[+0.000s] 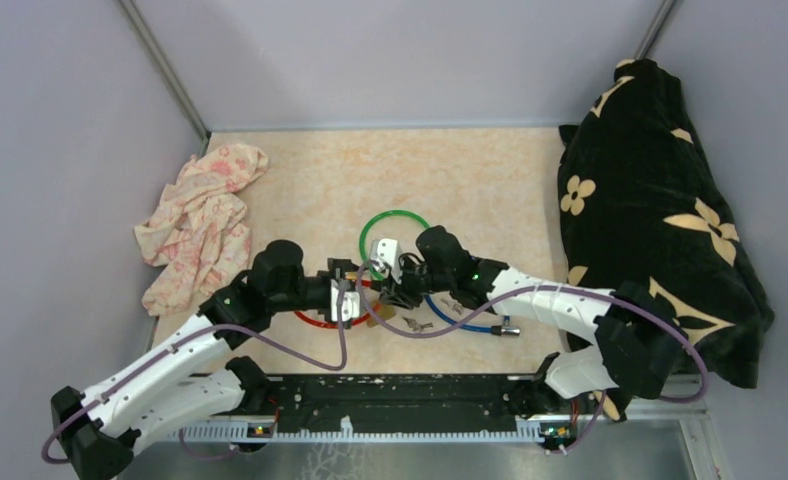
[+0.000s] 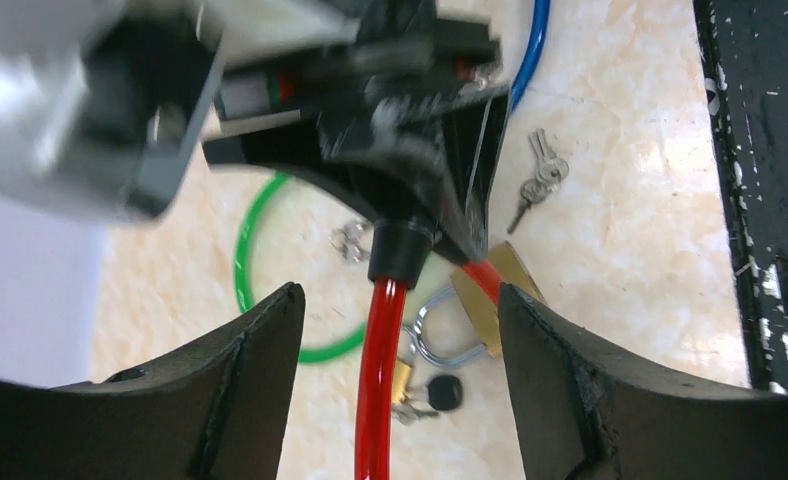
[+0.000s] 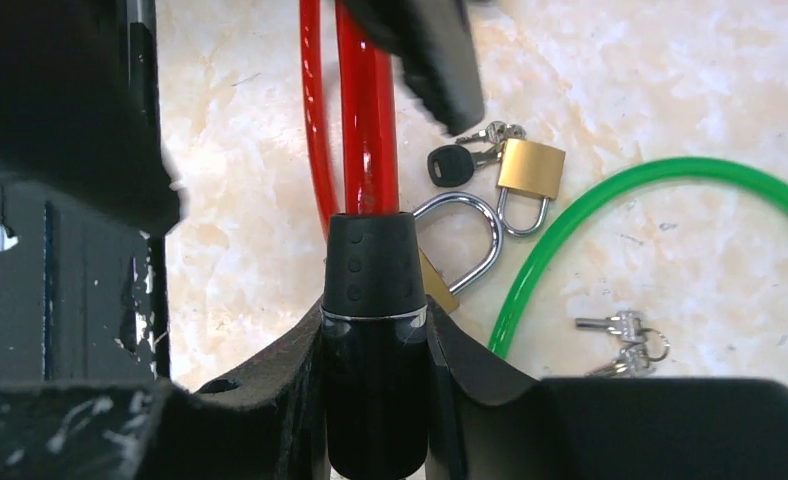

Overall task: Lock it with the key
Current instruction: Lock the lock.

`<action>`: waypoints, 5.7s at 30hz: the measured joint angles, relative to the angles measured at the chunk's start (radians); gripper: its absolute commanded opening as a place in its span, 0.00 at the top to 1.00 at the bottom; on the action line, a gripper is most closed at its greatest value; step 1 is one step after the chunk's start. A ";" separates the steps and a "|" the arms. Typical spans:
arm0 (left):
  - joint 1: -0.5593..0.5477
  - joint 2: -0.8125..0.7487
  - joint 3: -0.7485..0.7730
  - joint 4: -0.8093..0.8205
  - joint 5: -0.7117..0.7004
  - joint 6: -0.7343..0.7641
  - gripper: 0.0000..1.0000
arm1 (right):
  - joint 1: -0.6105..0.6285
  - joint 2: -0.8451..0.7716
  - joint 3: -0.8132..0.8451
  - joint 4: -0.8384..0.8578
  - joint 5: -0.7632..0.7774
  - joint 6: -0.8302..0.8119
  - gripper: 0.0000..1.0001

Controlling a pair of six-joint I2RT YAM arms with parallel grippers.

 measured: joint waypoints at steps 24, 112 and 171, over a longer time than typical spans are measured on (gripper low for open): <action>0.115 -0.005 -0.164 0.100 0.088 -0.257 1.00 | 0.092 -0.054 0.054 -0.148 0.074 -0.177 0.70; 0.130 -0.003 -0.220 0.158 0.092 -0.268 1.00 | 0.039 -0.367 -0.203 0.018 0.183 -0.341 1.00; 0.265 0.045 -0.209 0.193 0.200 -0.264 1.00 | -0.263 -0.451 -0.212 -0.181 0.101 1.787 0.48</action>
